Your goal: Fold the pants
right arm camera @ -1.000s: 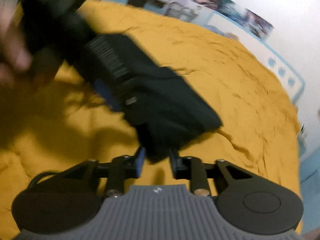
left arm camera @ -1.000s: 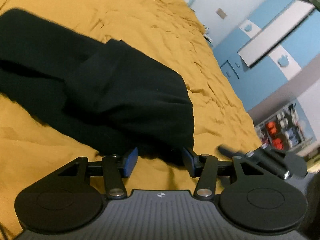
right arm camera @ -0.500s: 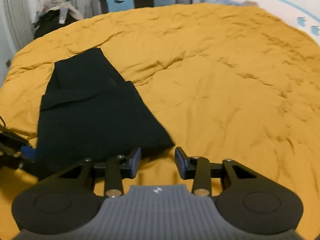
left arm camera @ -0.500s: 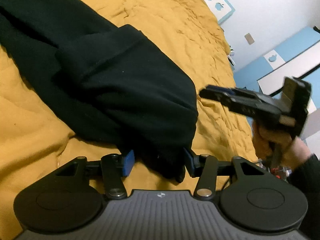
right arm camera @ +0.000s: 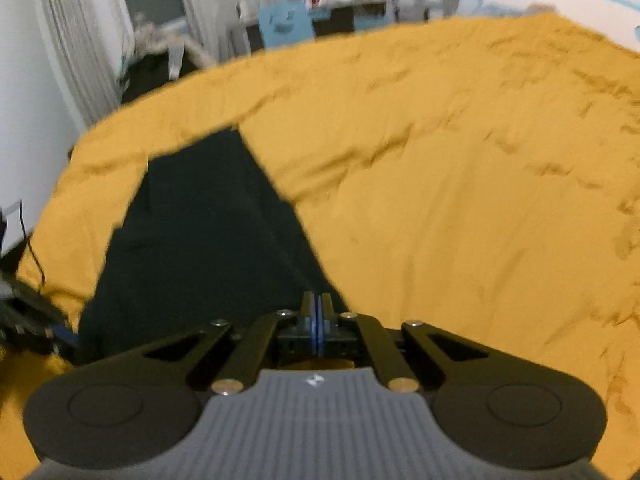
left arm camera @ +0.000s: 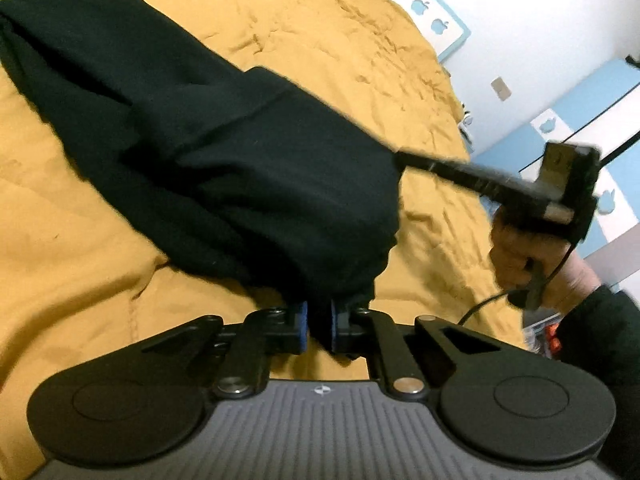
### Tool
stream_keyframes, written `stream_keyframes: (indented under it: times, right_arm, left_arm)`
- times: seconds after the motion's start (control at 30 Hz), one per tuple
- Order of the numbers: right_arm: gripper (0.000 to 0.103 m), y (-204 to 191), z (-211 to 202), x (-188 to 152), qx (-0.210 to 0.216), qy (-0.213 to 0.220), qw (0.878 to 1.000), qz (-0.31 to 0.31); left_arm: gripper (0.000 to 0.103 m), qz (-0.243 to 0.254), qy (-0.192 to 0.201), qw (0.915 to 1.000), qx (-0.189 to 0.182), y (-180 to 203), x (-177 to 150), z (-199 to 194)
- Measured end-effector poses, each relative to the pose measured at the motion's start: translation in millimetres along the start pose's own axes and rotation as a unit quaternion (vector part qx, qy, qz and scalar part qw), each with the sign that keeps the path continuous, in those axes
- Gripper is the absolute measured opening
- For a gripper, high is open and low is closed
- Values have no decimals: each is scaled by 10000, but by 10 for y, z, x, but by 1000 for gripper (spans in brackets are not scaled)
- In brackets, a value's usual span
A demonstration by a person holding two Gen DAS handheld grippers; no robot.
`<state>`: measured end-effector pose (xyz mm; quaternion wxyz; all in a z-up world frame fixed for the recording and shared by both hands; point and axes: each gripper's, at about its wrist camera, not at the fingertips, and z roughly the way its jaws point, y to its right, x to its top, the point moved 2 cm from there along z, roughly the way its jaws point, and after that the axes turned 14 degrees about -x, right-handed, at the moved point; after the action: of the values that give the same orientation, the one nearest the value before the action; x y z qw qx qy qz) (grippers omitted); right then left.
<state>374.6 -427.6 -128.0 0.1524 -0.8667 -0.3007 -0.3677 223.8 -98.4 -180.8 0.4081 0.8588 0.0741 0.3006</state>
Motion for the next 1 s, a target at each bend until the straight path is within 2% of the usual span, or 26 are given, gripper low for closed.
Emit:
stream_keyframes:
  times: [0.07,0.17,0.23,0.27,0.33,0.4,0.47,0.53,0.6,0.67,0.7,0.73,0.8,0.9,0.93,1.0]
  right_arm:
    - [0,-17,36,16,-140,-3,9999,-31]
    - [0,-57,153,8,-407,-130,9990,-143]
    - [0,-48,239,-8,-626,-216,9978,-82]
    - [0,-51,306,-17,-781,-300,9965,-62]
    - [0,-68,398,-37,-1349,-439,9898,-94]
    - [0,-64,349,-38,-1447,-383,9887,133]
    - [2,-119,145,-15,-1515,-138,9880,284]
    - [2,-256,-90,3,-1562,10,9867,454]
    - [9,-518,-296,-12,-1523,91,9864,614]
    - [23,-857,-406,-62,-1563,61,9847,772]
    - [23,-1012,-419,-95,-1576,38,9836,875]
    - [23,-1148,-408,-128,-1542,15,9831,984]
    - [23,-1424,-369,-179,-1500,-20,9816,1179]
    - [29,-1774,-263,-232,-1743,40,9782,1130]
    - [34,-1894,-131,-289,-1989,-133,9749,992]
    - [34,-2091,95,-451,-2231,-526,9705,750]
  left_arm:
    - [8,44,-39,10000,41,-31,-46,10]
    - [0,142,-171,9997,89,-29,-123,-29]
    - [0,102,-334,9992,185,-63,-215,-32]
    - [0,121,-346,9992,175,-82,-240,-32]
    - [0,252,-313,9991,111,-64,-232,-54]
    - [0,330,-317,9989,95,-23,-204,-86]
    - [2,391,-210,9990,65,3,-172,-161]
    - [10,487,-55,9988,2,13,-108,-273]
    - [21,590,174,9981,-3,-8,-5,-421]
    - [27,662,366,9971,39,-73,113,-573]
    - [38,697,433,9966,76,-110,181,-643]
    - [42,720,520,9959,150,-153,234,-720]
    - [58,744,764,9937,336,-272,380,-906]
    - [64,696,908,9918,571,-508,612,-1170]
    - [65,667,964,9911,624,-587,675,-1256]
    - [71,568,1097,9894,758,-796,834,-1445]
